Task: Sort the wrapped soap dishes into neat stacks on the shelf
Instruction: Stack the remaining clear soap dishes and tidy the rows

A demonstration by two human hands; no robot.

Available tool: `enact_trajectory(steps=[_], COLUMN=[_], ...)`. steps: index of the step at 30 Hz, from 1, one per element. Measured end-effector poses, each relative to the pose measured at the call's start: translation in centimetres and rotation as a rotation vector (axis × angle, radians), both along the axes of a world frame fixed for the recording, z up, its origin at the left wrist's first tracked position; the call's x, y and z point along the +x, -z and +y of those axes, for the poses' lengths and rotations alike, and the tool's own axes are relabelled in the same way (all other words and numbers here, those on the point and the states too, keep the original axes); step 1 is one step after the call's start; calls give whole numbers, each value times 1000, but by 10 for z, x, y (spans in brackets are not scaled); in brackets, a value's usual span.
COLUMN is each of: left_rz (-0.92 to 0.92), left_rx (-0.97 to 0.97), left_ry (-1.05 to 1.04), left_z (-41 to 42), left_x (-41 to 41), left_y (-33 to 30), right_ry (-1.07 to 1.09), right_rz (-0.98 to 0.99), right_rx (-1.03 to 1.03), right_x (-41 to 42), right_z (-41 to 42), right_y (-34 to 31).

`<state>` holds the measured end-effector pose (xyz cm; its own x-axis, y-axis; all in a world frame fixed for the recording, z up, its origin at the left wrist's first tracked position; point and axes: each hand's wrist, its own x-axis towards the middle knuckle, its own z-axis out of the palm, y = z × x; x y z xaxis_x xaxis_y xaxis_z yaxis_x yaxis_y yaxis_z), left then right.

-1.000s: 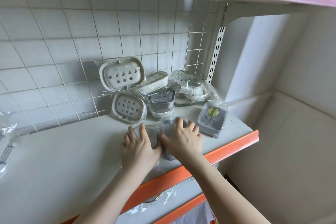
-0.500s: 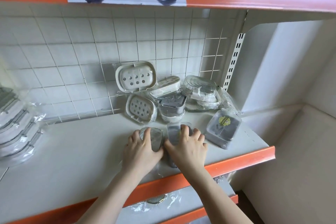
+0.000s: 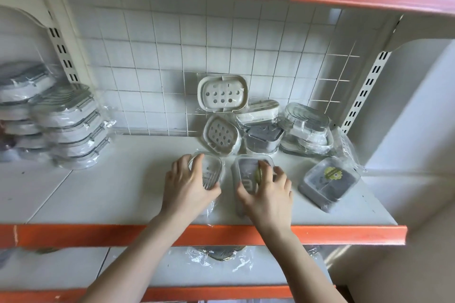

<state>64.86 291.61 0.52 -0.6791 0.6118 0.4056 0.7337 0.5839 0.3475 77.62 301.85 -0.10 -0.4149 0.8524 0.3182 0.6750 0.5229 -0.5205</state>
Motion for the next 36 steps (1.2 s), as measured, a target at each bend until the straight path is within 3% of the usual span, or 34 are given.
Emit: enact_trajectory(steps=[9, 27, 36], left_rz=[93, 142, 137], left_rx=[168, 156, 33], left_ry=[-75, -223, -201], left_z=[-60, -240, -293], left_x=[-32, -137, -181], left_y=[-19, -25, -22], right_ry=[-128, -298, -358], right_rz=[92, 94, 10], right_rx=[-11, 2, -37], right_x=[-34, -159, -204], right_z=[-41, -205, -250], right_y=[-20, -30, -30])
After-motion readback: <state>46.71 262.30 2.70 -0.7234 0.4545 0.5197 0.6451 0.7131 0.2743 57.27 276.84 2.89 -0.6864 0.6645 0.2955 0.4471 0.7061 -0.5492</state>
